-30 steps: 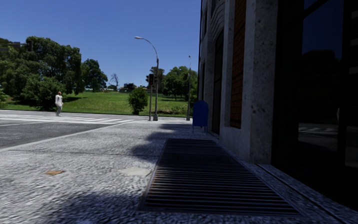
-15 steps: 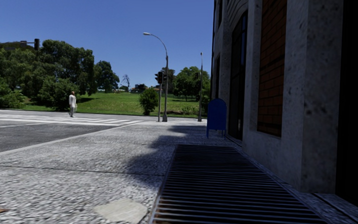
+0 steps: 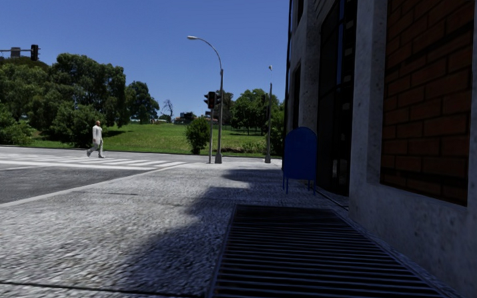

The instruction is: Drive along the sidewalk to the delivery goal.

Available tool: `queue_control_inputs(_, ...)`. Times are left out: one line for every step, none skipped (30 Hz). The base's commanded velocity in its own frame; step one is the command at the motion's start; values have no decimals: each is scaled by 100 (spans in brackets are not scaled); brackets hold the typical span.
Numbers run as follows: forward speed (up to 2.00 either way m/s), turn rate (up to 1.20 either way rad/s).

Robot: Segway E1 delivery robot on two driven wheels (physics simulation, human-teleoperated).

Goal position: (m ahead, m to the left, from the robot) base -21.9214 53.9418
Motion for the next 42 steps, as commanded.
queue_control_inputs(200,0)
queue_control_inputs(200,0)
queue_control_inputs(200,0)
queue_control_inputs(200,0)
queue_control_inputs(200,0)
queue_control_inputs(200,0)
queue_control_inputs(200,0)
queue_control_inputs(200,0)
queue_control_inputs(200,3)
queue_control_inputs(200,6)
queue_control_inputs(200,6)
queue_control_inputs(200,10)
queue_control_inputs(200,15)
queue_control_inputs(200,21)
queue_control_inputs(200,21)
queue_control_inputs(200,24)
queue_control_inputs(200,25)
queue_control_inputs(200,25)
queue_control_inputs(200,25)
queue_control_inputs(200,25)
queue_control_inputs(200,25)
queue_control_inputs(200,25)
queue_control_inputs(200,25)
queue_control_inputs(200,25)
queue_control_inputs(200,25)
queue_control_inputs(200,25)
queue_control_inputs(200,25)
queue_control_inputs(200,25)
queue_control_inputs(200,25)
queue_control_inputs(200,25)
queue_control_inputs(200,25)
queue_control_inputs(200,25)
queue_control_inputs(200,25)
queue_control_inputs(200,25)
queue_control_inputs(200,25)
queue_control_inputs(200,15)
queue_control_inputs(200,15)
queue_control_inputs(200,5)
queue_control_inputs(200,0)
queue_control_inputs(200,0)
queue_control_inputs(200,0)
queue_control_inputs(200,0)
